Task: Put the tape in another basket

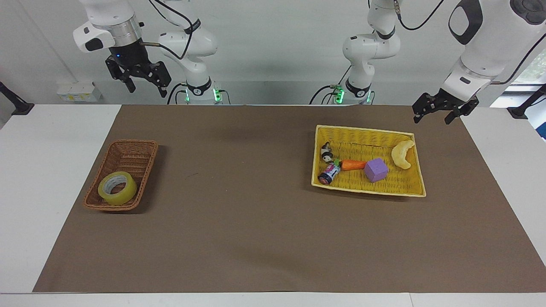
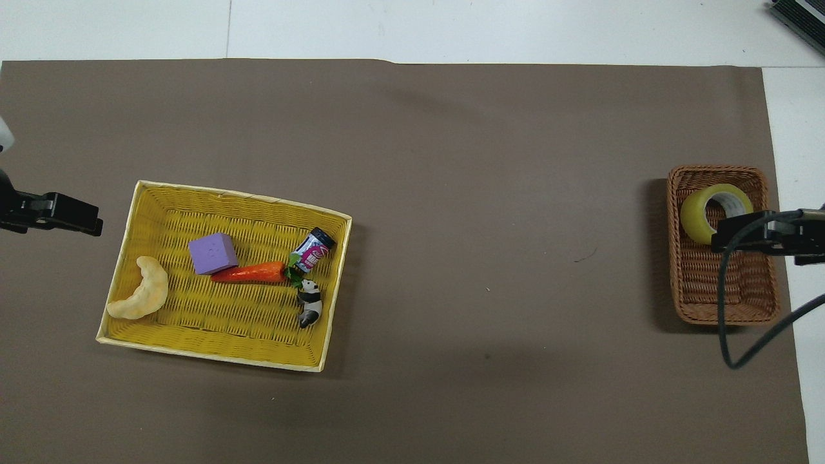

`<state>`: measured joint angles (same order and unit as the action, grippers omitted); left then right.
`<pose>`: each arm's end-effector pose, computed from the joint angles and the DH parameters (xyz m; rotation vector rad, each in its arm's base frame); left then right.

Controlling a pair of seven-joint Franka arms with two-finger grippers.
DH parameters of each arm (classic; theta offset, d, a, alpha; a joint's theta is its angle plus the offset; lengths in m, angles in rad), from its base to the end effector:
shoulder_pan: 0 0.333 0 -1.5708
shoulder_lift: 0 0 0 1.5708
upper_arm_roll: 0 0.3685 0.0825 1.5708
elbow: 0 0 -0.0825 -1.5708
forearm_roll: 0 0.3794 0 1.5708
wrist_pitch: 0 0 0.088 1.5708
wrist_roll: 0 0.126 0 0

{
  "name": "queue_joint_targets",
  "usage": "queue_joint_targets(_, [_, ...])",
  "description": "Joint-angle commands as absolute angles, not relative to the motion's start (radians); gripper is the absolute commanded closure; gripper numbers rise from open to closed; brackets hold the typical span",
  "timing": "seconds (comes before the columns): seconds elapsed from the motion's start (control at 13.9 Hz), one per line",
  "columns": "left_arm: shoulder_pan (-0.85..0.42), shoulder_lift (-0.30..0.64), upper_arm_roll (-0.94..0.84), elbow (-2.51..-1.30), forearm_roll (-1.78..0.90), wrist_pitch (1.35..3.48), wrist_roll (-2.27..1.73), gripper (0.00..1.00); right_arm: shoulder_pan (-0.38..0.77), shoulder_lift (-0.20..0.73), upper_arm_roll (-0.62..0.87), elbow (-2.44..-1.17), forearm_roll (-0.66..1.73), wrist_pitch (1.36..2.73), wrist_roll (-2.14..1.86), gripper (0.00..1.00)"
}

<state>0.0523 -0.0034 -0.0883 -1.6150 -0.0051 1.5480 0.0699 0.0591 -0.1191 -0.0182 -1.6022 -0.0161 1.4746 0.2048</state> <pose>0.5431 -0.0203 0.6374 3.1298 -0.1658 -0.0996 0.4955 0.0174 0.6974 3.1161 -0.2580 -0.0106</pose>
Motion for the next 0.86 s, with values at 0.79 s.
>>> queue_joint_targets(0.79, [0.060,-0.012,-0.097,-1.617,-0.009,1.554,-0.015,0.00,0.048,-0.120,-0.017,-1.605,-0.014,1.488,0.176,0.00])
